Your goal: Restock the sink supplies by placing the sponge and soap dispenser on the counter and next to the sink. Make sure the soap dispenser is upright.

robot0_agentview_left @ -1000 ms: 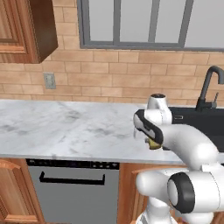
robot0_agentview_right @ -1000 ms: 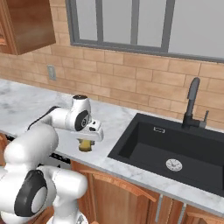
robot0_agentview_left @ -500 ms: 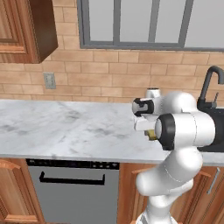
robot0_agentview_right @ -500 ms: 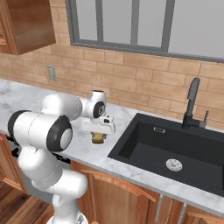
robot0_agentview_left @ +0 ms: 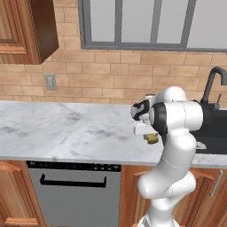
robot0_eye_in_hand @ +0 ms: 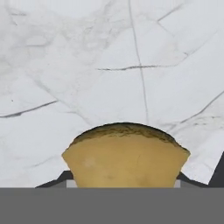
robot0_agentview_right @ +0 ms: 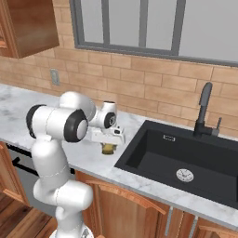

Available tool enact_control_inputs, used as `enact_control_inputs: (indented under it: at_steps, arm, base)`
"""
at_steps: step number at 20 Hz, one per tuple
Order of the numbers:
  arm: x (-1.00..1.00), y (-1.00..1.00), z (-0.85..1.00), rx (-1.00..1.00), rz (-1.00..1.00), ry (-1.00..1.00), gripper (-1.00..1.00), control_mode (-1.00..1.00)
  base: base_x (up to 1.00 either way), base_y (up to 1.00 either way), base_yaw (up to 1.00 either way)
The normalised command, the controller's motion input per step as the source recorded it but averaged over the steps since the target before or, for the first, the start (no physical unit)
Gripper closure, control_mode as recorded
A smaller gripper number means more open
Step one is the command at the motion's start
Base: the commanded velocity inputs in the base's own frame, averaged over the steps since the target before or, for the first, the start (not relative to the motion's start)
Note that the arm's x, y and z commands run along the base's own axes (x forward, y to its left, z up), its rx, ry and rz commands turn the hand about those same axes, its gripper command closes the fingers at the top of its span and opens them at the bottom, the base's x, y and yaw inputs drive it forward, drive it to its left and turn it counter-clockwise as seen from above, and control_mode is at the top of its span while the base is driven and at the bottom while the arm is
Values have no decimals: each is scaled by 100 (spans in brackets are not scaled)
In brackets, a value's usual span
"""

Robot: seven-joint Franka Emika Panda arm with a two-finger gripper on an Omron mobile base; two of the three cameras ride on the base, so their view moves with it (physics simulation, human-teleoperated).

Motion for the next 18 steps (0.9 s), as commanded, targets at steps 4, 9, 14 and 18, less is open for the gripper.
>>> enact_control_inputs:
  at_steps: [4, 9, 14, 18]
  arm:
    - [9, -7, -24, 0, 0, 0, -100, -100]
    - [0, 1, 22, -1, 0, 0, -100, -100]
    - [-6, 12, 92, -8, -3, -3, -100, -100]
    - [-66, 20, 100, -9, -2, -20, -100, -100]
  base:
    - [0, 0, 0]
    - [0, 0, 0]
    - [0, 0, 0]
    - [0, 0, 0]
